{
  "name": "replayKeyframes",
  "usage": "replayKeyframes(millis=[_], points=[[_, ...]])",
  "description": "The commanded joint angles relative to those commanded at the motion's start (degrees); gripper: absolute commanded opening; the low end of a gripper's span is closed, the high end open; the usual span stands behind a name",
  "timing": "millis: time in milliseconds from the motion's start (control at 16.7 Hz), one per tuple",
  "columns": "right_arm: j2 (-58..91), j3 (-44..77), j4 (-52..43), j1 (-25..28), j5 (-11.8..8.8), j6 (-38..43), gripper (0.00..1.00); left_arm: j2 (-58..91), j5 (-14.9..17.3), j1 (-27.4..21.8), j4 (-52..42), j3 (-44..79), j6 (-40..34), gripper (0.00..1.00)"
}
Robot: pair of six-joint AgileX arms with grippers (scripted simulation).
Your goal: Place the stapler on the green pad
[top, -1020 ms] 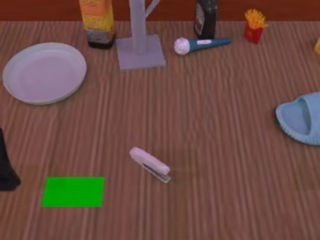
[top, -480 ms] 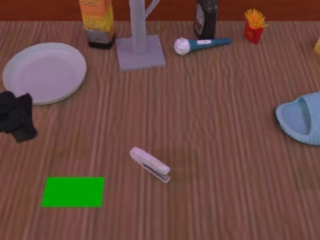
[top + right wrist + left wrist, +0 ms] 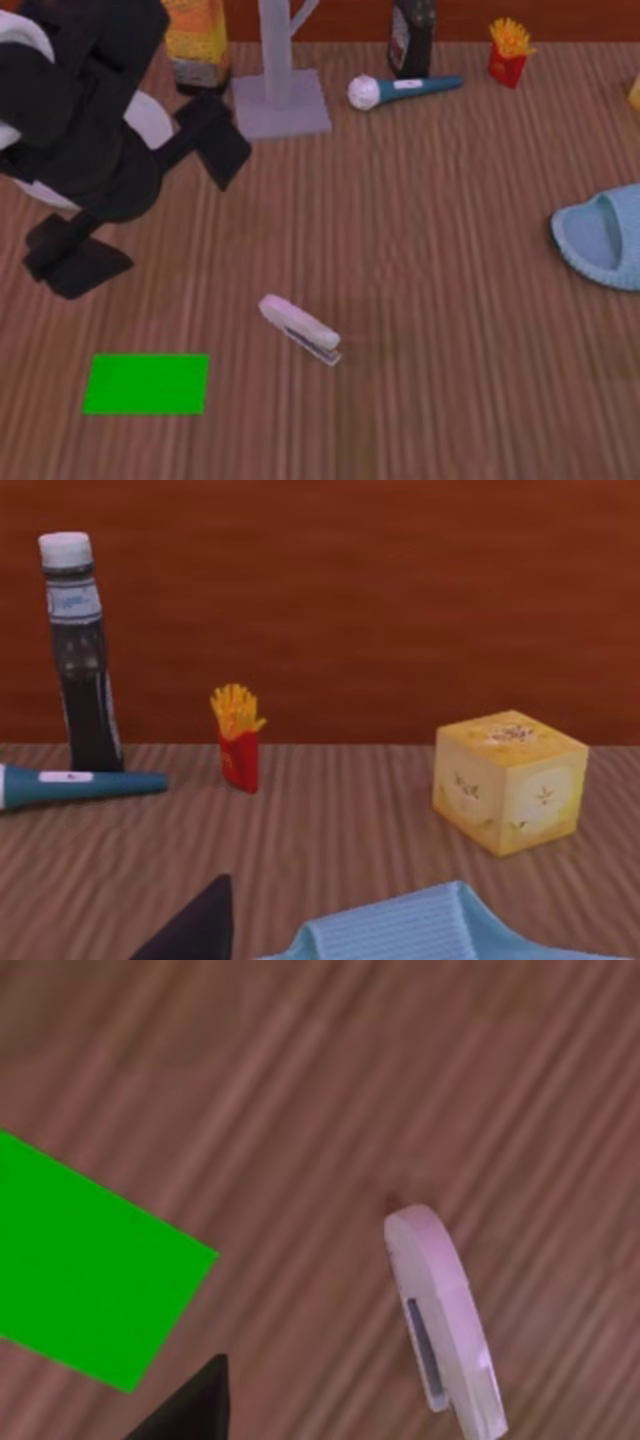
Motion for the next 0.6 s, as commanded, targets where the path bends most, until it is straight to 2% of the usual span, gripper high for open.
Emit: replayKeyframes(millis=[300,600], points=[[0.0,0.0,0.0,0.0,0.0,0.0,1.00,22.2,0.1,-7.4,-13.6,19.0,-17.1,1.00],[0.0,0.0,0.0,0.0,0.0,0.0,1.00,33.4,0.0,-11.1,-20.0,29.8,-26.1,1.00]])
